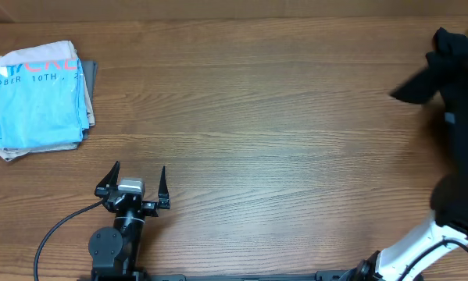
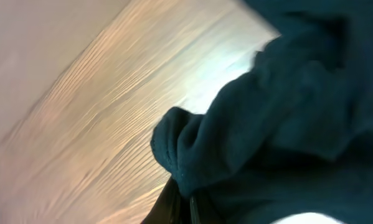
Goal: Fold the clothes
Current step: 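Lift the black t-shirt with the right gripper and drag it toward center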
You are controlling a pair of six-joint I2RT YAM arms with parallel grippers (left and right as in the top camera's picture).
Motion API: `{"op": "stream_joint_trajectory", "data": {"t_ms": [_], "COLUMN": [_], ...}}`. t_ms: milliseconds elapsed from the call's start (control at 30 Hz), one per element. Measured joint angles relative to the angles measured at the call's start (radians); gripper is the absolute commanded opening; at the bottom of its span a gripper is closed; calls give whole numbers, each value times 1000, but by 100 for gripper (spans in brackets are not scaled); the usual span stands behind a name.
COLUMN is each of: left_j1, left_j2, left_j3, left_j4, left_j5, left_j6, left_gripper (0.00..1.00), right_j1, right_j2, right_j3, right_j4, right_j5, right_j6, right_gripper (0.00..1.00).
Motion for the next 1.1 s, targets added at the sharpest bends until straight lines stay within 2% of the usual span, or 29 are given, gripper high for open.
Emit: {"op": "stream_joint_trajectory", "data": {"t_ms": [267, 400, 733, 1000, 1033, 1100], "left_j1": [0, 0, 0, 0, 0, 0], "left_j2": [0, 0, 0, 0, 0, 0], "left_j3": [0, 0, 0, 0, 0, 0], "left_j4": [0, 0, 0, 0, 0, 0], "left_j5": [0, 0, 0, 0, 0, 0], "left_j6": [0, 0, 0, 0, 0, 0], "left_gripper": [100, 100, 100, 100, 100, 100], "right_j1": [317, 466, 748, 867, 880, 896], "right_j2": [1, 16, 162, 169, 169, 175], "right_j3": [-3, -42, -279, -461, -484, -504], "right_j4": [0, 68, 497, 833, 870, 915], "right_j5": [-11, -14, -18, -23, -23, -23], "right_j6": [13, 23, 27, 27, 28, 31], "right_gripper": [6, 7, 7, 8, 8, 17]}}
